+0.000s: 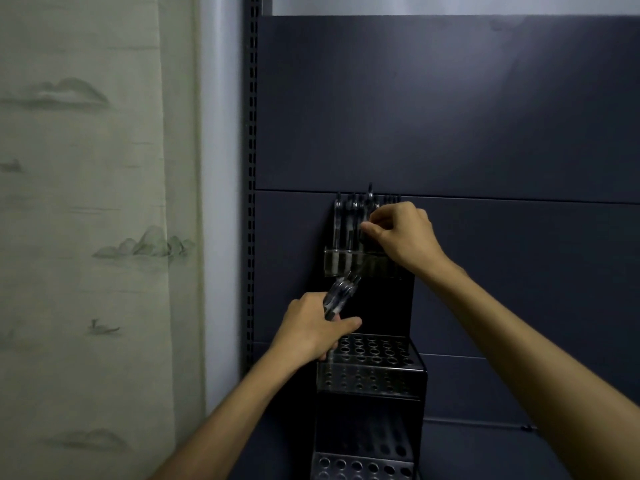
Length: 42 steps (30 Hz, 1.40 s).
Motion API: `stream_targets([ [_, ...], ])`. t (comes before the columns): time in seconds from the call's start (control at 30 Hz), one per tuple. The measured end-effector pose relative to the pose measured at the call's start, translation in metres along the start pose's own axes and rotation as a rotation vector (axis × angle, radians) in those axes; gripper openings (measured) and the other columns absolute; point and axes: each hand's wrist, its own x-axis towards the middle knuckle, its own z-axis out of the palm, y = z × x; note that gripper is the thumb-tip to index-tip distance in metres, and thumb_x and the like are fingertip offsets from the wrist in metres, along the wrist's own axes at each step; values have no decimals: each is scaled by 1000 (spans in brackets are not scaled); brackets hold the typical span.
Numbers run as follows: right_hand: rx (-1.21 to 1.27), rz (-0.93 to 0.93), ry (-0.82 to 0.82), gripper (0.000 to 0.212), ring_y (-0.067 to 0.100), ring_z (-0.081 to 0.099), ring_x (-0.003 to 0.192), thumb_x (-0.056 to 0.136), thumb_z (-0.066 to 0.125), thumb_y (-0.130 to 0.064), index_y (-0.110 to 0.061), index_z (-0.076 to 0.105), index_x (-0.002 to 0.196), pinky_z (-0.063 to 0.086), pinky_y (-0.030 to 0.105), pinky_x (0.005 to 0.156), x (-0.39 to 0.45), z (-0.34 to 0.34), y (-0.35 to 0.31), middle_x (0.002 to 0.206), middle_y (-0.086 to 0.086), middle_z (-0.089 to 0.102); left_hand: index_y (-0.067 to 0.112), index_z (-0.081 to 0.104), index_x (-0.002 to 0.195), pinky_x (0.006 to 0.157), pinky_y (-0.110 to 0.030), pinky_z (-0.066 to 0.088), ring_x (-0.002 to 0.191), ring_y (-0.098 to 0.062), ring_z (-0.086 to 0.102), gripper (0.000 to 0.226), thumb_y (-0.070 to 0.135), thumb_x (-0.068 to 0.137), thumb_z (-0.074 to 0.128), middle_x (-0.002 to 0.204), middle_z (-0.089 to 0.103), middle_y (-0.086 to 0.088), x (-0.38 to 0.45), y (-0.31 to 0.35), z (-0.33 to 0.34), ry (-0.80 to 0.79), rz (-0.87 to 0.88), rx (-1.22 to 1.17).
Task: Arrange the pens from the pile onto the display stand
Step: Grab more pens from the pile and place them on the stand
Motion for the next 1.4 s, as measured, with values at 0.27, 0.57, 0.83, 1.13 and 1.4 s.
stream_targets([
  [0.27,-67,1,-28,18,18,66,91,94,68,-35,-17,75,92,48,31,80,-5,5,0,82,-5,68,14,52,67,41,-19,40,36,-5,51,37,34,87,76,54,62,0,-2,-2,3,39,-4,-20],
  [0.57,11,58,-19,19,15,67,94,94,69,-29,-12,74,102,47,26,80,-19,11,3,91,-1,73,18,54,67,49,-24,44,40,-3,56,37,40,85,76,53,64,3,0,0,4,99,-12,-32],
  [0.83,64,26,139,21,10,68,98,92,71,-24,-16,71,112,54,27,89,-42,21,-1,102,-4,74,15,56,69,50,-22,43,37,-2,55,33,36,86,74,58,68,-2,1,14,12,112,-2,-61],
  [1.13,659,219,-188,14,10,62,62,85,66,-16,-16,74,73,49,30,59,-76,11,-10,69,1,71,30,66,80,48,-16,42,48,-2,62,12,36,89,71,56,66,9,12,24,4,155,22,-55],
  [1.4,698,194,-255,14,5,64,64,80,84,-26,-15,75,81,48,18,61,-84,25,-5,80,3,75,29,65,80,43,-12,39,52,-3,65,14,24,93,64,60,67,5,22,19,7,174,10,10],
])
